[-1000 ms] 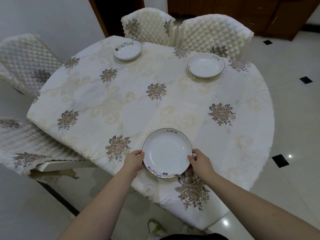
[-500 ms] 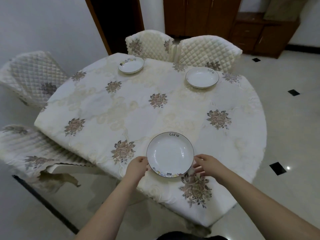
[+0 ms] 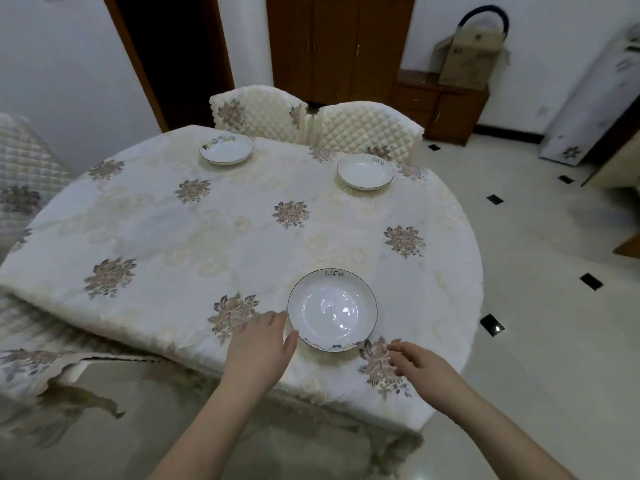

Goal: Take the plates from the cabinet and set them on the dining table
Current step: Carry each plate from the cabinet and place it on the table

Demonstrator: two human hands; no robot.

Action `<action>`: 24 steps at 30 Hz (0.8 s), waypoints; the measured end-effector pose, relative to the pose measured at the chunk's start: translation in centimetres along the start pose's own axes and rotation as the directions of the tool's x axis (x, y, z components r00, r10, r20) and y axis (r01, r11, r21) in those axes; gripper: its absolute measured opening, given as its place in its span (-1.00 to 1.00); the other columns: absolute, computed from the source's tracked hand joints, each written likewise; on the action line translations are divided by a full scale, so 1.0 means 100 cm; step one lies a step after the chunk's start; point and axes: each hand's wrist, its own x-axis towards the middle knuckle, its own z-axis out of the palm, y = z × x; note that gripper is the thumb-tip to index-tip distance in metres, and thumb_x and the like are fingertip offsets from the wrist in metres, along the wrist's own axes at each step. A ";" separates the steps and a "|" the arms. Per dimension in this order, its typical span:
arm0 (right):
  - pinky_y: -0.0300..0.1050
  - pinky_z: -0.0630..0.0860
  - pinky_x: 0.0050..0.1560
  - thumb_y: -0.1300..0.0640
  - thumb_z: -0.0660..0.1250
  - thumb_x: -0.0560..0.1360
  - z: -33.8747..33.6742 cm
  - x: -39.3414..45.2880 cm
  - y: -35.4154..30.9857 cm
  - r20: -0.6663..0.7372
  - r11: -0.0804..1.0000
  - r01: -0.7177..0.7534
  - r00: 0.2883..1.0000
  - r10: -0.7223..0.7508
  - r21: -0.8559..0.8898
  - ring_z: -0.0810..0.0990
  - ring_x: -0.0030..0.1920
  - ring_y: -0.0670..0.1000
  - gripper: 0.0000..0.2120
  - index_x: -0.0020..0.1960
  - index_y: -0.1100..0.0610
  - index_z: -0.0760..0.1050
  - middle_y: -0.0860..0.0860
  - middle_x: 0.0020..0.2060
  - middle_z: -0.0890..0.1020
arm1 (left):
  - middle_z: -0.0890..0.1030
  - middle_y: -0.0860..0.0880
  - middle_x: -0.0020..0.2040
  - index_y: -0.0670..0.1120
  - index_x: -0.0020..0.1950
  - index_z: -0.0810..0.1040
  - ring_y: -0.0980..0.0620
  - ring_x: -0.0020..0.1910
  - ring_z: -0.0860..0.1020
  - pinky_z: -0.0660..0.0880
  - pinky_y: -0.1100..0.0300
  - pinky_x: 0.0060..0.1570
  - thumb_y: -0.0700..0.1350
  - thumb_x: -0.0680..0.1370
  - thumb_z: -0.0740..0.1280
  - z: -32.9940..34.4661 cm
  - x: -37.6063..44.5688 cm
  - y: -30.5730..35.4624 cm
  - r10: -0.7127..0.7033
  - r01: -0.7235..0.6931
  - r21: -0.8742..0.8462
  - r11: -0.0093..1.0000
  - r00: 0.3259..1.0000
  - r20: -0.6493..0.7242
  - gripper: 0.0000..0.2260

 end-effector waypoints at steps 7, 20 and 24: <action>-0.41 0.36 -0.08 -0.09 0.18 0.59 -0.022 -0.044 0.013 -0.194 0.989 0.014 0.980 -0.043 -0.148 0.52 0.00 -0.22 -0.66 0.33 -0.05 0.45 -0.13 0.09 0.59 | 0.68 0.03 -0.03 -0.05 0.11 0.63 0.00 -0.05 0.66 0.58 0.05 -0.15 0.16 0.48 0.13 -0.013 -0.006 0.052 0.202 -0.201 -0.027 0.979 0.979 0.043 -0.57; -0.28 0.12 0.34 -0.13 0.06 0.61 -0.093 -0.100 0.096 -0.404 0.981 -0.106 0.914 0.030 -0.165 0.26 0.43 -0.07 -0.51 0.51 -0.02 0.21 -0.08 0.45 0.32 | 0.24 -0.01 0.54 0.02 0.54 0.16 -0.03 0.52 0.17 0.10 -0.03 0.46 0.27 0.46 -0.31 -0.024 0.019 0.208 0.521 -0.529 0.016 0.849 0.841 0.147 -0.26; -0.24 0.10 0.39 -0.13 0.06 0.60 -0.135 -0.117 0.150 -0.488 0.989 -0.132 0.869 0.082 -0.069 0.23 0.46 -0.06 -0.49 0.52 -0.03 0.19 -0.06 0.47 0.29 | 0.18 0.00 0.56 0.05 0.56 0.10 -0.03 0.54 0.10 0.01 -0.02 0.47 0.30 0.47 -0.28 -0.026 0.022 0.293 0.638 -0.648 0.005 0.762 0.752 0.168 -0.28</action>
